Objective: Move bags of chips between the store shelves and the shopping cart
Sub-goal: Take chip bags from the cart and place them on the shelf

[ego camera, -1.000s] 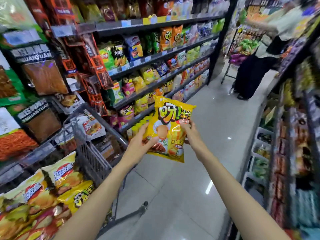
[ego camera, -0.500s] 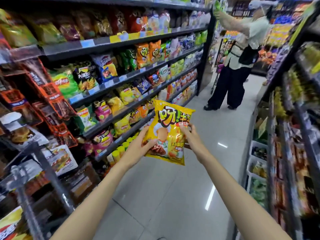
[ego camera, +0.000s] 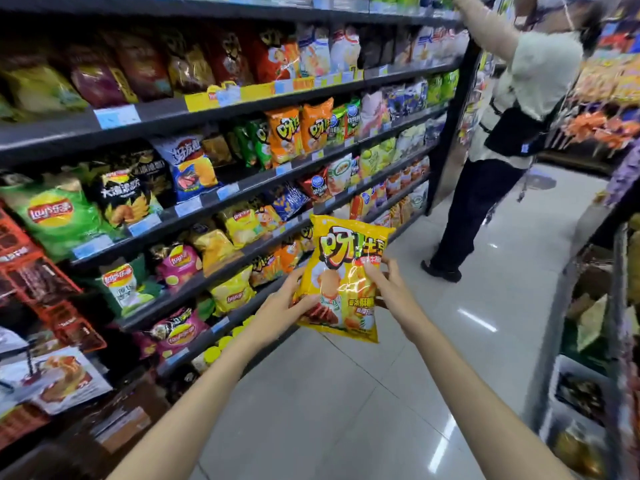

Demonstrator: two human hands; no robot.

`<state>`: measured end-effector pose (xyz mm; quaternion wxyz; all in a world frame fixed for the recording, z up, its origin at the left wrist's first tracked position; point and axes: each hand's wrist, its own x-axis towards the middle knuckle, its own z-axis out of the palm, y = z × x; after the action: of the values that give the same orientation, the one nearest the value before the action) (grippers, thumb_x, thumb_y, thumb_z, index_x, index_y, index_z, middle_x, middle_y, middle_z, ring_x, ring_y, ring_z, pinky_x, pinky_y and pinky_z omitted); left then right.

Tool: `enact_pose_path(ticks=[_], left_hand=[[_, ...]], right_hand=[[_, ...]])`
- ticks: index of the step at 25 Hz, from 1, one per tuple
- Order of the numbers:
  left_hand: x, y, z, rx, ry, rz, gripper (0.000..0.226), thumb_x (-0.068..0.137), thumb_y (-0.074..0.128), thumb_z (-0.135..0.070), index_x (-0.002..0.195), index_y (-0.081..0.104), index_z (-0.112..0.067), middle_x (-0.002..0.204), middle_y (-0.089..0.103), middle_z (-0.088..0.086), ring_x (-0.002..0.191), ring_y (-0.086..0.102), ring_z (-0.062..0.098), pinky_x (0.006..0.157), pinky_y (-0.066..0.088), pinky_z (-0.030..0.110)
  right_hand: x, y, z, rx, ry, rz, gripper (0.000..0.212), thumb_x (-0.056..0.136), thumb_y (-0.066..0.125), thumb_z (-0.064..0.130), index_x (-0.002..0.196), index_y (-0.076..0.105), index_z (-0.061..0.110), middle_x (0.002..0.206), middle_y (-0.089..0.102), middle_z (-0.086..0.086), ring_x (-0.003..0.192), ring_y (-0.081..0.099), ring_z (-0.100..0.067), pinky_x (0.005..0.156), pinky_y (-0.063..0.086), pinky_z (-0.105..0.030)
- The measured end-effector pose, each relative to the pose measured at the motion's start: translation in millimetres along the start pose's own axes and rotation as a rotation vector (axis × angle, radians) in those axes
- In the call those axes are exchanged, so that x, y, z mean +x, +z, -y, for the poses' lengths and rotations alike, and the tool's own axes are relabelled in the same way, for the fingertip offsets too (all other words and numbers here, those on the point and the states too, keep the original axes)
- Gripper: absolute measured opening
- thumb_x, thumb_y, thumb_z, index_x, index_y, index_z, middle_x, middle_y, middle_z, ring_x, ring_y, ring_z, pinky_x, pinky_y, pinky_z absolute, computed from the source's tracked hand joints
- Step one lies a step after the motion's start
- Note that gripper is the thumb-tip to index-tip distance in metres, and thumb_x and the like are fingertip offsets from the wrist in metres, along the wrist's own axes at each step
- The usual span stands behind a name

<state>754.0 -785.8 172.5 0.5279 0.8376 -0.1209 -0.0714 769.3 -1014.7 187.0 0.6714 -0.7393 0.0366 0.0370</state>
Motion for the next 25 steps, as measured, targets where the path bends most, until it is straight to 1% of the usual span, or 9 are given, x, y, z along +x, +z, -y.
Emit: enact_pose_path(ticks=[4,6,9,11,13,15,17,20,25], left_hand=[[78,15,2,-0.042,-0.046,-0.092,0.056,0.091,0.057,-0.056,0.136,0.025,-0.062,0.132,0.048,-0.035,0.116,0.052,-0.014,0.099,0.047,0.017],[105,18,1,-0.032,-0.073,-0.152,0.061,0.090,0.057,-0.058,0.143,0.027,-0.053,0.136,0.048,-0.032,0.120,0.052,-0.010,0.104,0.046,0.025],[136,13,8,-0.044,-0.138,-0.240,0.063,0.090,0.057,-0.056,0.145,0.029,-0.046,0.134,0.049,-0.031,0.119,0.053,-0.009,0.105,0.047,0.032],[153,3,10,-0.036,-0.200,-0.301,0.059,0.092,0.057,-0.052,0.143,0.028,-0.046,0.134,0.049,-0.028,0.116,0.054,-0.007,0.102,0.048,0.027],[170,-11,13,0.025,-0.209,-0.369,0.053,0.096,0.056,-0.042,0.140,0.026,-0.046,0.126,0.044,-0.034,0.106,0.050,-0.021,0.090,0.041,0.004],[186,-32,20,0.061,-0.205,-0.424,0.054,0.098,0.057,-0.036,0.143,0.027,-0.039,0.127,0.040,-0.034,0.111,0.044,-0.025,0.082,0.034,-0.004],[209,-55,37,0.095,-0.212,-0.474,0.061,0.096,0.057,-0.042,0.149,0.029,-0.032,0.139,0.040,-0.025,0.128,0.042,-0.005,0.092,0.036,0.005],[249,-92,65,0.107,-0.218,-0.528,0.074,0.090,0.054,-0.065,0.152,0.027,-0.037,0.153,0.036,-0.013,0.139,0.036,0.010,0.113,0.036,0.038],[313,-151,89,0.121,-0.216,-0.628,0.080,0.084,0.050,-0.070,0.152,0.028,-0.035,0.153,0.035,-0.011,0.138,0.037,0.010,0.101,0.040,0.019]], right_hand=[[101,-31,3,-0.028,-0.021,0.119,0.053,0.097,0.054,0.048,0.141,0.032,0.029,0.128,0.058,0.000,0.110,0.063,-0.015,0.081,0.056,-0.026],[147,-39,6,-0.073,-0.034,0.173,0.051,0.094,0.055,0.053,0.137,0.035,0.033,0.128,0.059,-0.003,0.109,0.064,-0.015,0.092,0.054,-0.038],[204,-36,17,-0.140,-0.041,0.278,0.058,0.091,0.056,0.059,0.139,0.034,0.035,0.120,0.062,0.004,0.108,0.064,-0.013,0.098,0.051,-0.042],[235,-24,25,-0.138,-0.039,0.364,0.056,0.094,0.054,0.056,0.140,0.033,0.033,0.121,0.062,0.004,0.106,0.064,-0.012,0.097,0.051,-0.040],[263,-6,32,-0.134,-0.042,0.422,0.057,0.095,0.054,0.054,0.143,0.031,0.032,0.125,0.061,0.002,0.107,0.063,-0.011,0.093,0.051,-0.036],[289,15,40,-0.142,-0.051,0.452,0.057,0.096,0.051,0.051,0.145,0.029,0.031,0.127,0.058,0.000,0.110,0.059,-0.013,0.087,0.047,-0.030],[319,38,46,-0.151,-0.064,0.460,0.061,0.097,0.049,0.053,0.148,0.026,0.031,0.129,0.054,0.000,0.116,0.053,-0.017,0.093,0.043,-0.034],[374,75,56,-0.171,-0.097,0.477,0.062,0.098,0.047,0.054,0.150,0.024,0.031,0.124,0.049,0.005,0.118,0.047,-0.016,0.092,0.038,-0.034],[454,129,78,-0.201,-0.167,0.468,0.054,0.101,0.045,0.048,0.146,0.030,0.022,0.105,0.052,0.002,0.096,0.056,-0.012,0.077,0.045,-0.028]])
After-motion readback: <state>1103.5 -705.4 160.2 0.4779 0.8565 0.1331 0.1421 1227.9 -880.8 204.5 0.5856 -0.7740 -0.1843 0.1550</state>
